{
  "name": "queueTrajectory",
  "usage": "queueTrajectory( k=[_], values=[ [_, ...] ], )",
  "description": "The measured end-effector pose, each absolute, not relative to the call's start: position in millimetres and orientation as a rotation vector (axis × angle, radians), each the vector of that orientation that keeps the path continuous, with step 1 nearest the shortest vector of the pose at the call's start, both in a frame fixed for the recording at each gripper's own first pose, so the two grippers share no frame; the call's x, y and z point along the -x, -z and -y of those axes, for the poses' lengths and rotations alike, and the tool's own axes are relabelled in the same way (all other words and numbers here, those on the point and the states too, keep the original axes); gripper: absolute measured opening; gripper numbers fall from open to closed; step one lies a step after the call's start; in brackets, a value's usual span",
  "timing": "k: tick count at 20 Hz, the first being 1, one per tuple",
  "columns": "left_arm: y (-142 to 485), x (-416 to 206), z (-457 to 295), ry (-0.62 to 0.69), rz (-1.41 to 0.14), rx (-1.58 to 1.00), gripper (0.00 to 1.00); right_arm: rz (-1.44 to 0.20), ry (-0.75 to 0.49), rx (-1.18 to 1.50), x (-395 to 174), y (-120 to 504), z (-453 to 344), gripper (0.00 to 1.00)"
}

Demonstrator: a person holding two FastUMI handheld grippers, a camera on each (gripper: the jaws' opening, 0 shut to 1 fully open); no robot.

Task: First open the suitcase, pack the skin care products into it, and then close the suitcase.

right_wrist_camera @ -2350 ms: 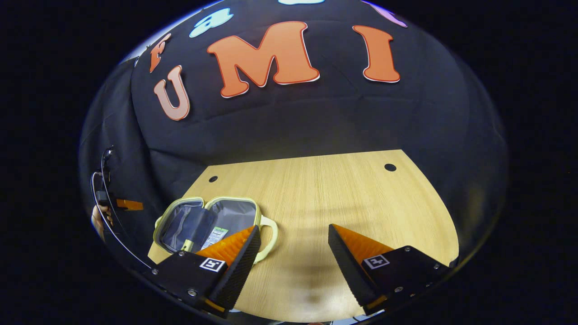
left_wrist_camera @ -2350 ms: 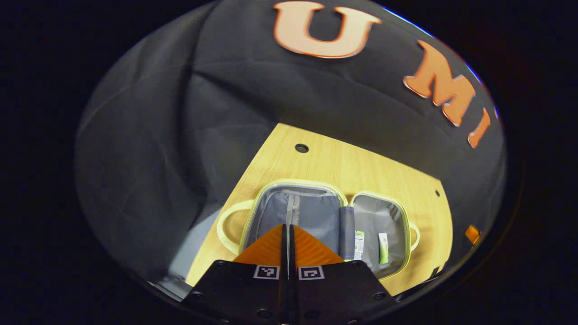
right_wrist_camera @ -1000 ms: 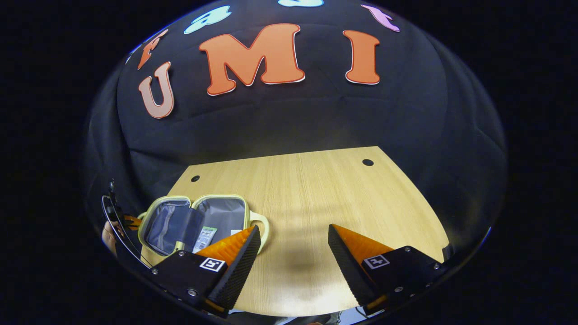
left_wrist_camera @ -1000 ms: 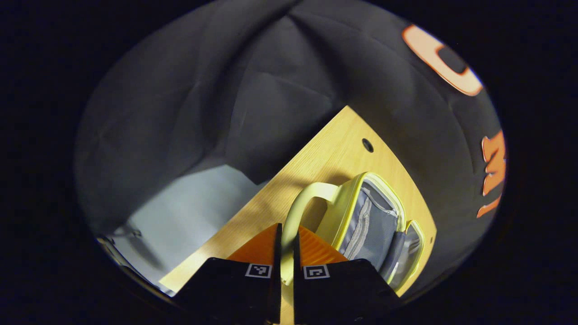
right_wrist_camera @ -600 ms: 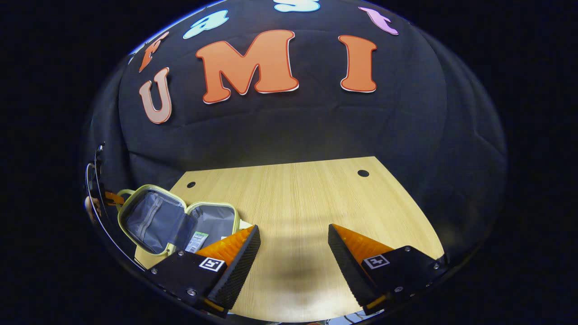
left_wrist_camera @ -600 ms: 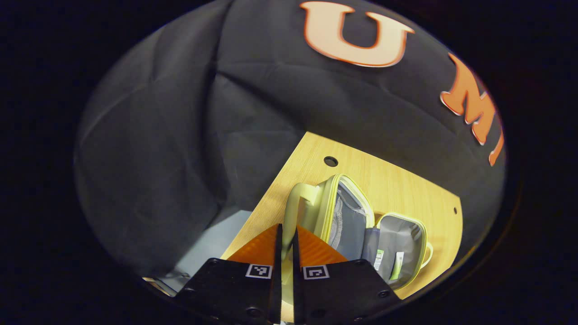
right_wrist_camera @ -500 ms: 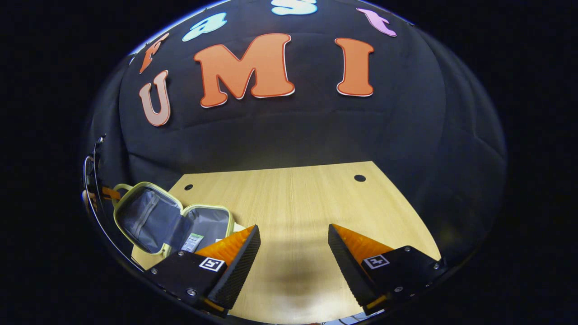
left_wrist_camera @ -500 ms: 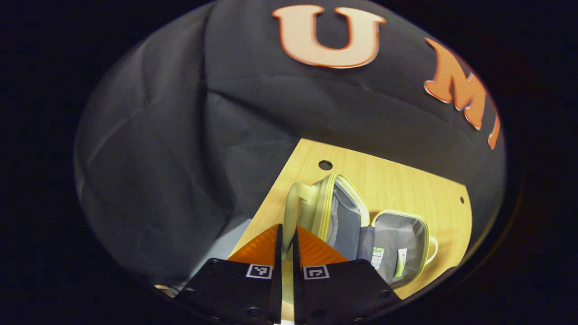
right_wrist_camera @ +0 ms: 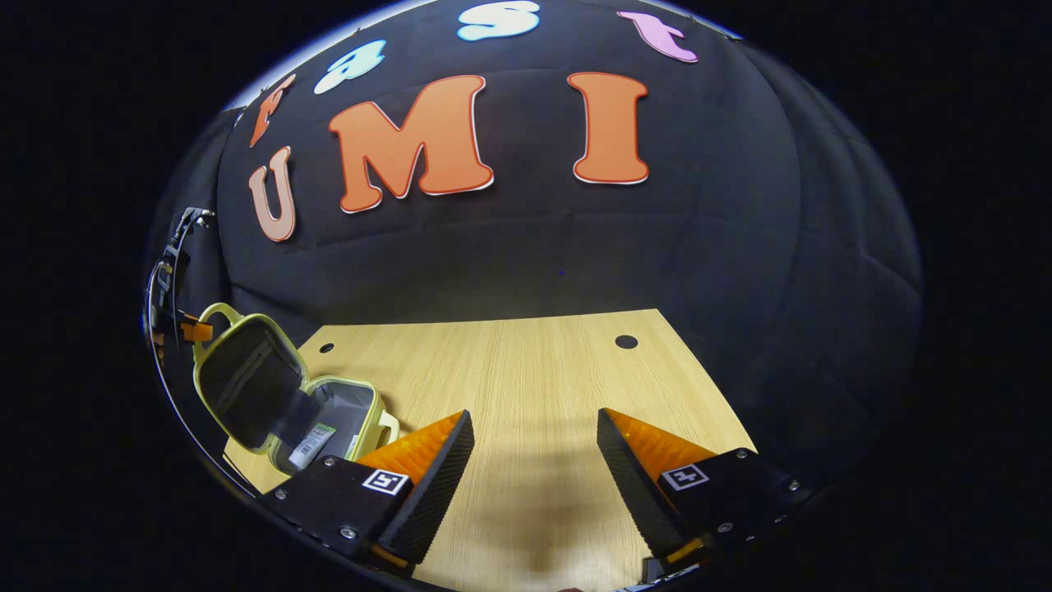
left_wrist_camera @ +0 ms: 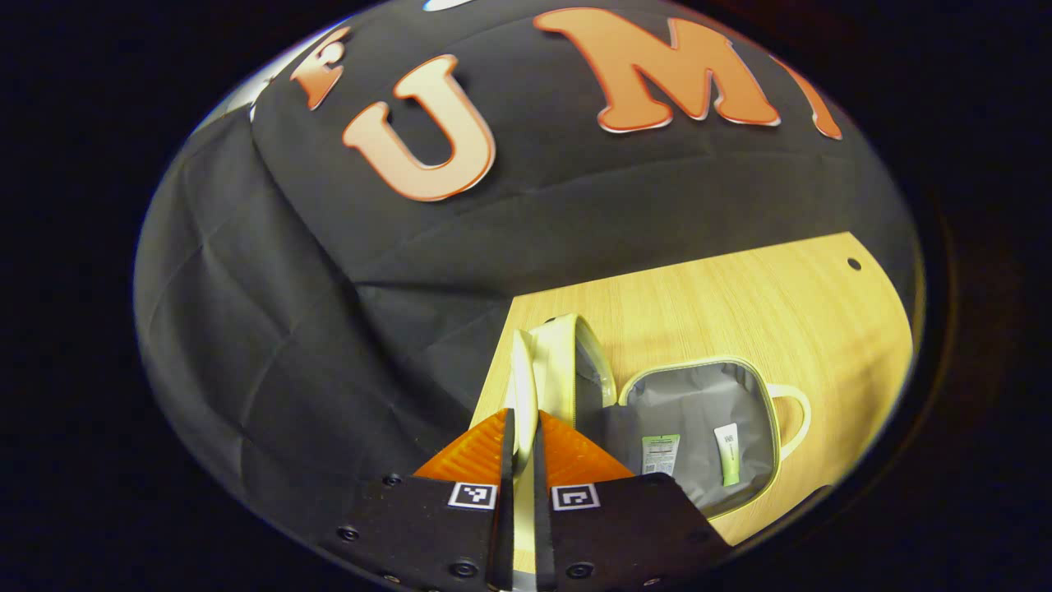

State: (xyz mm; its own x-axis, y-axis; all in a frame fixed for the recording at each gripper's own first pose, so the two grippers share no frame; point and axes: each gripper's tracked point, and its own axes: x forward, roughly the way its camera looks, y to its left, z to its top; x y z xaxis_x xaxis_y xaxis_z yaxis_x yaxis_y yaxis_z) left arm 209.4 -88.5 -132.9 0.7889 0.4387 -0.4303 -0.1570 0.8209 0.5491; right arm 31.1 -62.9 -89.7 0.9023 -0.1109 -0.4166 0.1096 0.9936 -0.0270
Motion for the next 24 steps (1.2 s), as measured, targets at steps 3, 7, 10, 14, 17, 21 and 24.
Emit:
queueTrajectory(
  k=[3, 7, 10, 14, 17, 21, 24],
  values=[
    [143.0, -219.1, 134.4, -0.295, -0.587, -0.585, 0.11, -0.424, 0.125, -0.007, -24.5, 90.4, 80.6, 0.96],
    [175.0, -231.5, 200.4, -0.186, -0.606, -0.637, 0.11, -0.423, 0.15, -0.026, -18.9, 91.2, 106.3, 0.96],
    [208.5, -236.1, 249.4, -0.106, -0.639, -0.679, 0.11, -0.432, 0.173, -0.045, -9.0, 96.3, 125.8, 0.96],
    [287.4, -235.1, 303.2, 0.035, -0.742, -0.671, 0.11, -0.452, 0.195, -0.046, 2.2, 101.9, 143.7, 0.96],
    [349.1, -237.4, 313.9, 0.067, -0.849, -0.683, 0.11, -0.459, 0.202, -0.047, 7.2, 102.0, 149.3, 0.96],
    [361.5, -236.4, 319.6, 0.07, -0.88, -0.778, 0.11, -0.483, 0.206, -0.032, 21.5, 109.5, 162.6, 0.96],
    [354.9, -233.1, 326.7, 0.026, -0.863, -0.86, 0.11, -0.496, 0.189, -0.024, 23.5, 112.7, 167.1, 0.96]
  ],
)
